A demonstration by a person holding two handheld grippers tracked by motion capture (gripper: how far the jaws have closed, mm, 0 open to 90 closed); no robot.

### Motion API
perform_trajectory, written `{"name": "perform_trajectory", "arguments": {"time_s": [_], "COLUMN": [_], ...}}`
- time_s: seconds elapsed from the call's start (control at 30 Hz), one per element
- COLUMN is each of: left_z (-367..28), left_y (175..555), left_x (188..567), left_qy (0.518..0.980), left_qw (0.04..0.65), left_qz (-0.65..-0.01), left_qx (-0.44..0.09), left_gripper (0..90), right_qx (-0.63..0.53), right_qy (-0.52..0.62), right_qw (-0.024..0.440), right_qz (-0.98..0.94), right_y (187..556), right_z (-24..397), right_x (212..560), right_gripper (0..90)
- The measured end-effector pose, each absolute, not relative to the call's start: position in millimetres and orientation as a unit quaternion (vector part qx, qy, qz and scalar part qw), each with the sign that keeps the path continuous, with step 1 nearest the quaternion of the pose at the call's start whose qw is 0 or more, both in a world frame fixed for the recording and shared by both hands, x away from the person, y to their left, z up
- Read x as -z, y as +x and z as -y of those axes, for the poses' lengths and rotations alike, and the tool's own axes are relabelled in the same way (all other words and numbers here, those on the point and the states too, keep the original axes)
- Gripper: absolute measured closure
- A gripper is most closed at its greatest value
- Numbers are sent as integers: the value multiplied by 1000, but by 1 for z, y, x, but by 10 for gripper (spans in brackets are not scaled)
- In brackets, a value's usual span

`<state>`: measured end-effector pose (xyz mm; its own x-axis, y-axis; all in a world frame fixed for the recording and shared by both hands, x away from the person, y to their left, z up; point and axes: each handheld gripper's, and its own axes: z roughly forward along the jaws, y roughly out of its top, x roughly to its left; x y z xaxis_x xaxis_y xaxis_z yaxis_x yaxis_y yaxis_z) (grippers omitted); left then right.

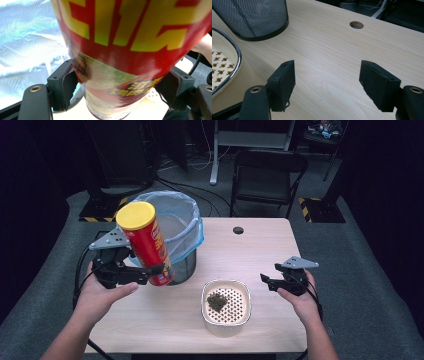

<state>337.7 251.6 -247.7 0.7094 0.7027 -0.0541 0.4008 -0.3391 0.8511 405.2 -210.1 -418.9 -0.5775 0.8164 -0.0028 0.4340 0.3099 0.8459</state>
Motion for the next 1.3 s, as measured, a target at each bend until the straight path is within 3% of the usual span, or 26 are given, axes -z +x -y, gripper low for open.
{"name": "perform_trajectory", "arguments": {"time_s": [0.47,0.67,1.3], "left_z": [-239,-240,-253], "left_y": [357,384,450], "left_x": [204,195,219], "left_qy": [800,788,749], "left_qw": [459,458,447], "left_qz": [-341,-363,-436], "left_qx": [-182,-192,-219], "left_gripper": [237,237,236], "right_qx": [-425,-423,-418], "right_qy": [406,403,400], "right_qw": [219,220,218], "right_qz": [-779,-781,-786], "right_y": [406,406,408], "right_z": [210,210,207], "right_x": [421,422,427], "right_gripper": [284,284,284]}}
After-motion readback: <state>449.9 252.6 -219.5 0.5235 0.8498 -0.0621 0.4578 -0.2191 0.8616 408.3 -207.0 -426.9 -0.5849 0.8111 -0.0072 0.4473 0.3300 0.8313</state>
